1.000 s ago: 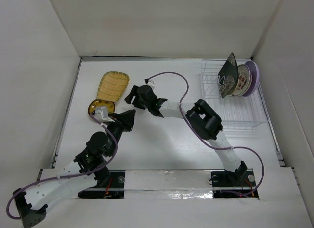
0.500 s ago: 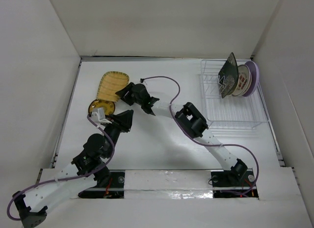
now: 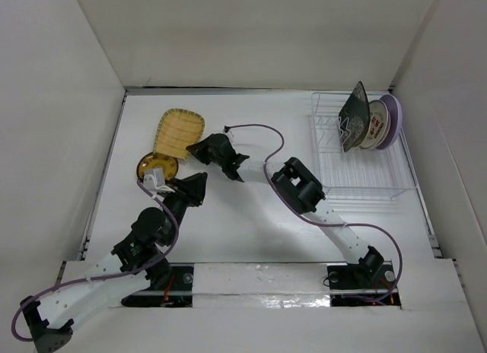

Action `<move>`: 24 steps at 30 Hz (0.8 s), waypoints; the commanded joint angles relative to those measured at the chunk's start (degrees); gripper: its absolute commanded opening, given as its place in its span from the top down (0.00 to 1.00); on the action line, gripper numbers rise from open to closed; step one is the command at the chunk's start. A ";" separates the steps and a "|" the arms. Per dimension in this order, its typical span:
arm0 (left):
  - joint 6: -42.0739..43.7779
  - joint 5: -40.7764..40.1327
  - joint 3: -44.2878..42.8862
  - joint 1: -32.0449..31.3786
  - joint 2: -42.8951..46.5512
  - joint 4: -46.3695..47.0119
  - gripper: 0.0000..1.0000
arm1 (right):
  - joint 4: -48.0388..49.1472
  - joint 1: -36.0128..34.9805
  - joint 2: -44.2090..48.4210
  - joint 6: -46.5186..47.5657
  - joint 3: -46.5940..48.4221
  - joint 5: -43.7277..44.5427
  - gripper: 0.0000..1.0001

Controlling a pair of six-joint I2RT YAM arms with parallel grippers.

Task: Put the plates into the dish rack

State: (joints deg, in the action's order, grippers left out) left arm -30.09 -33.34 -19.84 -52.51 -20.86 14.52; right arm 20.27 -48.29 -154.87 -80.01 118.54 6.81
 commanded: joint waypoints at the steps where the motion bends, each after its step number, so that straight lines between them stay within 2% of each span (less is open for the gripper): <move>1: -0.67 -1.20 -0.46 -0.22 0.03 0.24 0.80 | 4.68 0.30 7.02 0.73 -4.01 3.47 1.00; 7: -1.03 -1.11 -2.13 -0.22 -0.84 0.33 0.76 | 8.47 0.30 17.12 6.25 -8.93 4.35 1.00; 11: -0.76 -0.85 -3.45 -0.22 -2.51 1.64 0.70 | 6.89 0.83 27.23 15.98 -13.94 7.16 1.00; 13: -0.68 -0.41 -3.28 -0.22 -2.95 3.14 0.66 | 3.38 1.54 33.99 19.35 -17.98 8.39 1.00; 19: 2.66 -0.84 -2.05 -0.22 -4.62 7.01 0.61 | -5.84 8.73 56.31 39.11 -34.83 14.28 1.00; 24: 6.70 -0.94 -0.29 -0.22 -7.17 11.13 0.61 | -24.90 18.03 70.04 58.89 -39.18 25.00 1.00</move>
State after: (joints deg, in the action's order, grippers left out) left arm -27.07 -33.74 -20.36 -52.51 -26.87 19.64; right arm 5.78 -34.74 -89.67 -36.95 81.03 22.13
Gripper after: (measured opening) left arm 0.386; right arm 0.122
